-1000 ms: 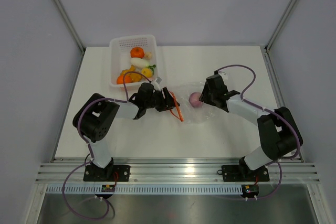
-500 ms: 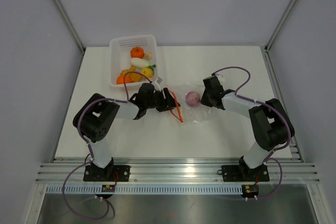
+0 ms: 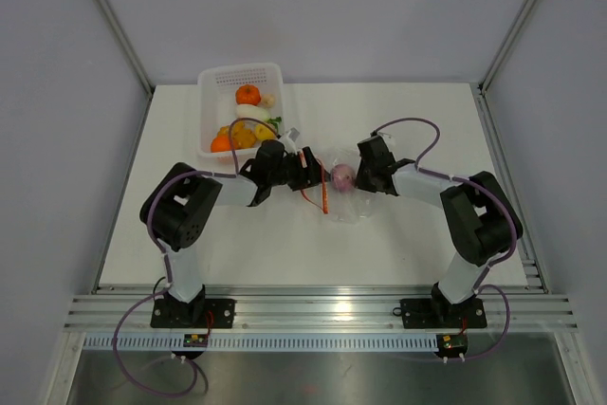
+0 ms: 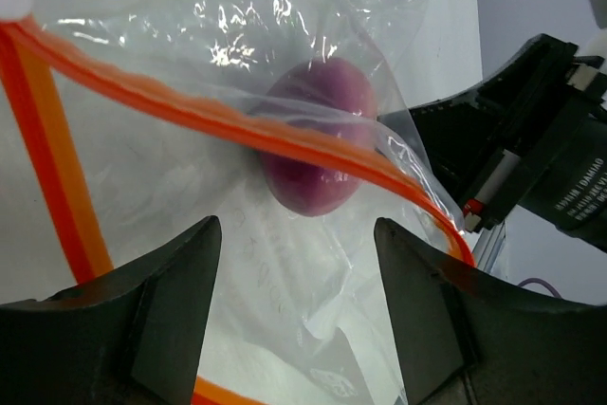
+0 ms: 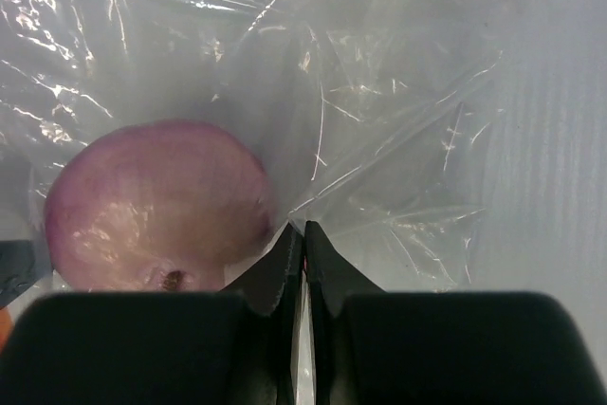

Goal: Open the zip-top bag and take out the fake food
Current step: Pick up the fake vegetable from the zipper food storage bag.

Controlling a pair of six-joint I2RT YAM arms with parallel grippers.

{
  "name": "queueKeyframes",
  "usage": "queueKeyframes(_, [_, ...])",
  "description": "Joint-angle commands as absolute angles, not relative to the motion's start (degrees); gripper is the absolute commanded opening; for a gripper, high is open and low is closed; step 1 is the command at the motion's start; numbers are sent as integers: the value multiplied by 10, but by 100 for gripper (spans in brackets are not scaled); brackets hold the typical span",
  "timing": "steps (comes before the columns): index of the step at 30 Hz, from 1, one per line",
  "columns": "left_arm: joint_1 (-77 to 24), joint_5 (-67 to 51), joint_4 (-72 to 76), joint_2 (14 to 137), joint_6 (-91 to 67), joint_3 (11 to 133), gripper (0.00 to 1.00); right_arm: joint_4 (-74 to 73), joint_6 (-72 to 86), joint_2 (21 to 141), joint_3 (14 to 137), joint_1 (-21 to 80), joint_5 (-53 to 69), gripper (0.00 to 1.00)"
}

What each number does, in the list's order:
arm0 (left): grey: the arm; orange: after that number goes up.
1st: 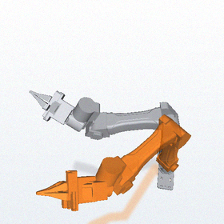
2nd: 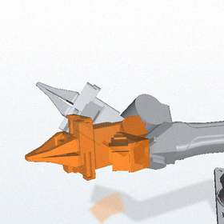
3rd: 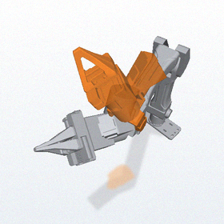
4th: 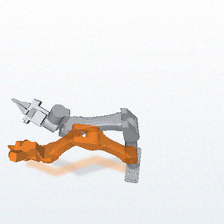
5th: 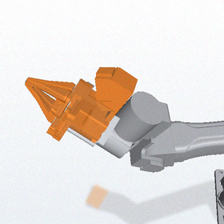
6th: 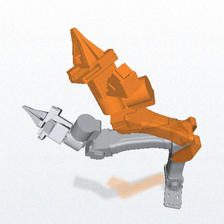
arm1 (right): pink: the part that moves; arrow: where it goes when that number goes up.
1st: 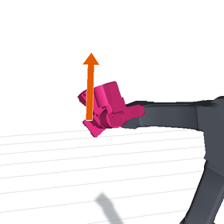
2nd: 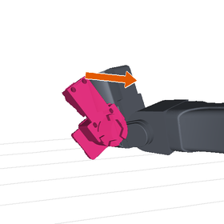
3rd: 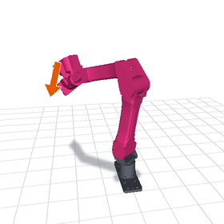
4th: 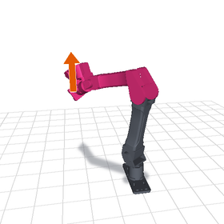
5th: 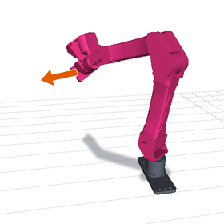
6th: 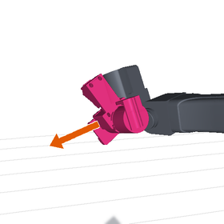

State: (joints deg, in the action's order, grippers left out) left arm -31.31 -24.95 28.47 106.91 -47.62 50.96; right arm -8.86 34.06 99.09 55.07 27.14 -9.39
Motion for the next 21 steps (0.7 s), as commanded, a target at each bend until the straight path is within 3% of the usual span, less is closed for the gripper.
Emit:
queueKeyframes(1, [-317, -244, 305, 1092, -461, 536, 69, -77, 322, 989, 578, 288, -98, 9])
queueKeyframes(6, [-322, -246, 289, 1103, -450, 551, 69, -92, 303, 1010, 602, 308, -127, 9])
queueKeyframes(9, [-325, -249, 279, 1109, -441, 565, 74, -91, 297, 1020, 614, 318, -134, 9])
queueKeyframes(21, [-330, -243, 279, 1110, -429, 570, 80, -76, 278, 1035, 627, 344, -105, 9])
